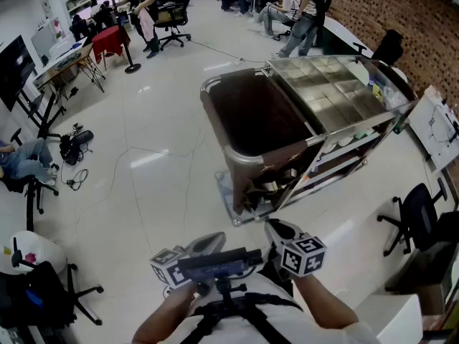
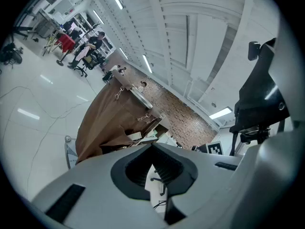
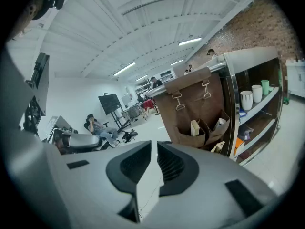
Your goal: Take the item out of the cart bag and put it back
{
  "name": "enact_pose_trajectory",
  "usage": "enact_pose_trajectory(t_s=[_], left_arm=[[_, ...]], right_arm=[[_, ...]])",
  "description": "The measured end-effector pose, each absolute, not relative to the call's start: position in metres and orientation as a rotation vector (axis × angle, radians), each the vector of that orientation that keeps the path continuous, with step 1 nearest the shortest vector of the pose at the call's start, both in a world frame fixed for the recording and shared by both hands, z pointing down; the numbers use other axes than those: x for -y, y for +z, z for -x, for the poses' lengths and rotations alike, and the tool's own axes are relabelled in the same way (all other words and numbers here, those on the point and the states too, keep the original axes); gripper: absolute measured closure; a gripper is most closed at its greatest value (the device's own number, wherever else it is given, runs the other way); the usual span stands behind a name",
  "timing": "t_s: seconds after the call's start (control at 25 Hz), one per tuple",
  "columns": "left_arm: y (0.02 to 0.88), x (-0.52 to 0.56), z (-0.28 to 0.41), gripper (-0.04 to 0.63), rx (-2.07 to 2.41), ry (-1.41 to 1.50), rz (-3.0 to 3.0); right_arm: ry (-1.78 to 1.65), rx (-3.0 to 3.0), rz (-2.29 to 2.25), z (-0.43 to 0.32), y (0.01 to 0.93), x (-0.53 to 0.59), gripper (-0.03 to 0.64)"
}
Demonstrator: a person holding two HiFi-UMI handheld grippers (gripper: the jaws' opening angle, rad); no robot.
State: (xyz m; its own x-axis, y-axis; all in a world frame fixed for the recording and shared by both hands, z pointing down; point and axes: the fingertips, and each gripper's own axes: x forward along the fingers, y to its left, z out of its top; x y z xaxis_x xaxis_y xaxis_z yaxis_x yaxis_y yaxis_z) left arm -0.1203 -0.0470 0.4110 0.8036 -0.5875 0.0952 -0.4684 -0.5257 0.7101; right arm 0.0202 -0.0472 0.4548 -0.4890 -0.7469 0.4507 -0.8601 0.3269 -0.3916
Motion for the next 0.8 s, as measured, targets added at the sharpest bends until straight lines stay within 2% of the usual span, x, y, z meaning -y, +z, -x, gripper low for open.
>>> enact_pose_trajectory(t_s=[0.8], left_arm=[[0.404, 0.059, 0.115, 0.592, 0.766, -0.210, -2.249]], right_arm=[[0.883, 2.409, -1.516, -0.036, 0.444, 0.061, 0.591]])
